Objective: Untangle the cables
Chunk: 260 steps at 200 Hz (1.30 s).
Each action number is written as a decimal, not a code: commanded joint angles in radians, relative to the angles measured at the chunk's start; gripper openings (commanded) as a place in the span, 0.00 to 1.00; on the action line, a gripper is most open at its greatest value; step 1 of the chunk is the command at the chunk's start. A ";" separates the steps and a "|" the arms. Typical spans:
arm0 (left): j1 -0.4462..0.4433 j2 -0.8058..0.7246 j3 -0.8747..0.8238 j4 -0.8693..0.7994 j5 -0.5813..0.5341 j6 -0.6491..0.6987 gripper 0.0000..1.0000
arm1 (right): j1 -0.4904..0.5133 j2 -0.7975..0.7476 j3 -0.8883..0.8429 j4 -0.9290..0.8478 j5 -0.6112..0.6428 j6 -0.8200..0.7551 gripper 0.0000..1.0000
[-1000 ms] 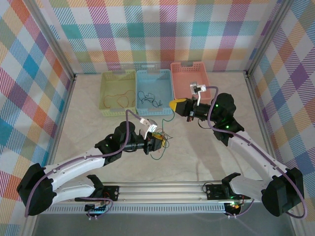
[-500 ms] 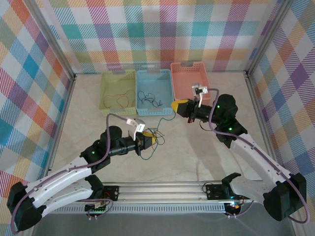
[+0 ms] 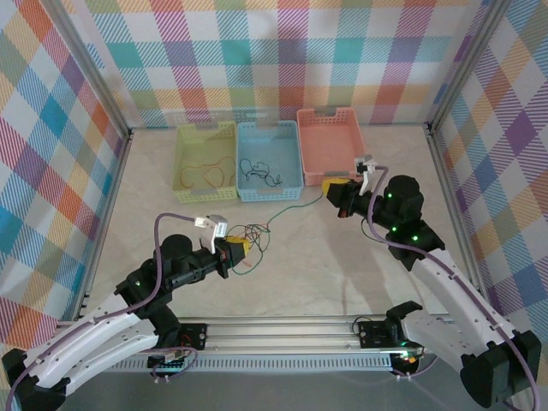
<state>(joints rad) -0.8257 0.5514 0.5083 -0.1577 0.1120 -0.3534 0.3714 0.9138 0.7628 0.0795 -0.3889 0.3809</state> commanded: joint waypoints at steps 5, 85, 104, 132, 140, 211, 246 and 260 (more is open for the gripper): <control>-0.011 -0.050 -0.027 -0.077 -0.046 -0.026 0.00 | -0.064 -0.036 -0.016 -0.005 0.089 0.004 0.00; -0.011 -0.113 -0.039 -0.163 -0.080 -0.024 0.00 | -0.189 -0.071 -0.046 -0.079 0.188 0.001 0.00; -0.012 -0.124 -0.036 -0.181 -0.083 -0.021 0.00 | -0.221 -0.073 -0.046 -0.094 0.214 0.006 0.00; -0.011 -0.144 -0.041 -0.195 -0.092 -0.023 0.00 | -0.281 -0.073 -0.060 -0.096 0.215 0.031 0.00; -0.010 -0.146 -0.044 -0.195 -0.092 -0.023 0.00 | -0.292 -0.071 -0.065 -0.087 0.204 0.037 0.00; -0.011 -0.173 -0.034 -0.244 -0.146 -0.032 0.00 | -0.378 -0.053 -0.065 -0.139 0.255 0.074 0.00; -0.011 -0.211 -0.034 -0.288 -0.176 -0.044 0.00 | -0.423 -0.046 -0.063 -0.170 0.300 0.079 0.00; -0.010 -0.240 -0.034 -0.304 -0.189 -0.048 0.00 | -0.442 -0.044 -0.063 -0.180 0.322 0.080 0.00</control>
<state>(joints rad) -0.8291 0.3565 0.4789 -0.4187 -0.0326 -0.3824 -0.0372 0.8646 0.7044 -0.0803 -0.1310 0.4431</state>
